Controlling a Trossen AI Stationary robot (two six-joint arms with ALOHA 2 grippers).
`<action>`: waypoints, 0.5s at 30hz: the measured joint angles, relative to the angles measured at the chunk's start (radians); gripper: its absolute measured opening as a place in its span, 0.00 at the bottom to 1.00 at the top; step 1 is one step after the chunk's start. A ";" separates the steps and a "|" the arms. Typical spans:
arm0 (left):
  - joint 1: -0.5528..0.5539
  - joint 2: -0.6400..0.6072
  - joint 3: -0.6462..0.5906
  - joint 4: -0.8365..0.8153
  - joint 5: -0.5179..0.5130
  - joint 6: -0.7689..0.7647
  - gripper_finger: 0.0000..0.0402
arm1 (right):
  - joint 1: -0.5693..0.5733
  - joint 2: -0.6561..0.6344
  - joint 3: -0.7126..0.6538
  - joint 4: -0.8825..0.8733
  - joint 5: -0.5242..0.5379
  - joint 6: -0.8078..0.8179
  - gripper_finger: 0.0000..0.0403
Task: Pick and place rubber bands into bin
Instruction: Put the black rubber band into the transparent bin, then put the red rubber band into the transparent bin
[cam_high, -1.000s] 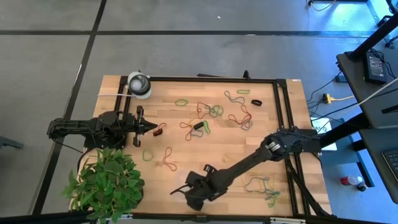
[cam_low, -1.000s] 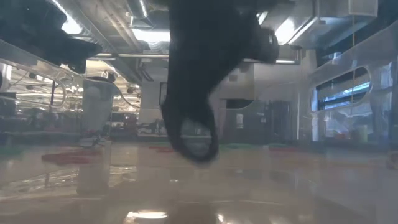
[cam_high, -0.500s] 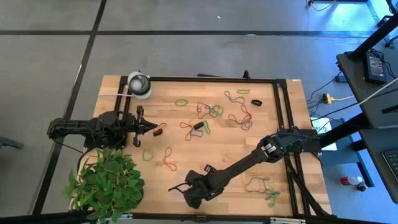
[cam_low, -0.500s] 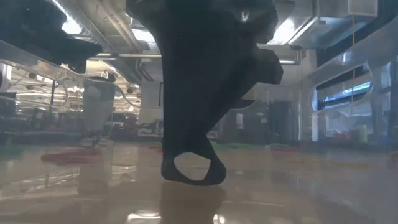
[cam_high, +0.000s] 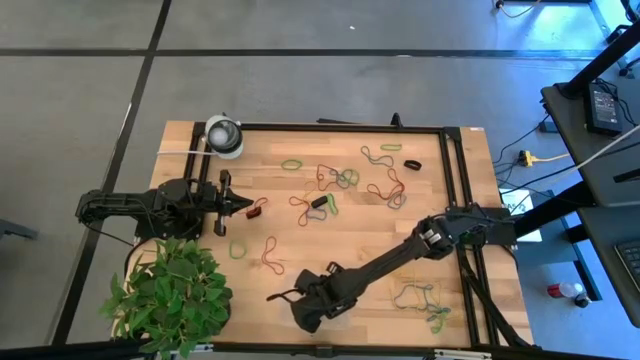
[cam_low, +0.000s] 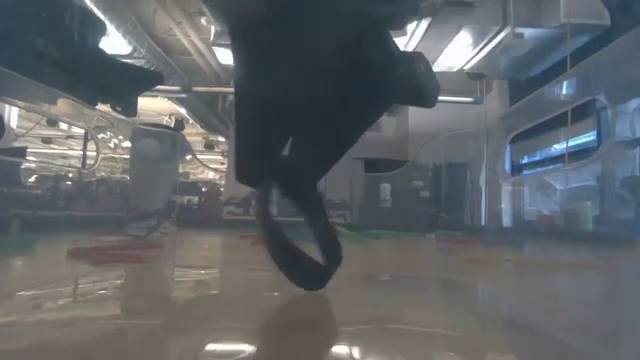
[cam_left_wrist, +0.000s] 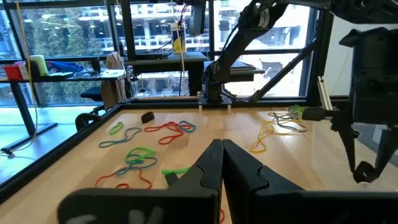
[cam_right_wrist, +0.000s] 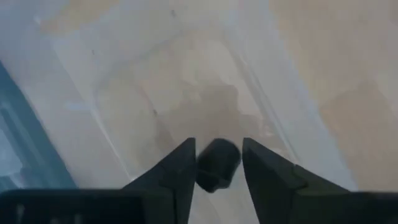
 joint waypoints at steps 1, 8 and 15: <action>0.000 0.000 0.000 0.000 0.000 0.000 0.01 | -0.002 0.000 0.006 -0.010 0.001 -0.005 0.34; 0.000 0.000 0.000 0.000 0.000 0.000 0.01 | -0.004 -0.001 0.019 -0.018 -0.006 -0.109 0.34; 0.000 0.000 0.000 0.000 0.000 0.000 0.01 | 0.010 -0.002 0.099 -0.132 0.055 -0.202 0.29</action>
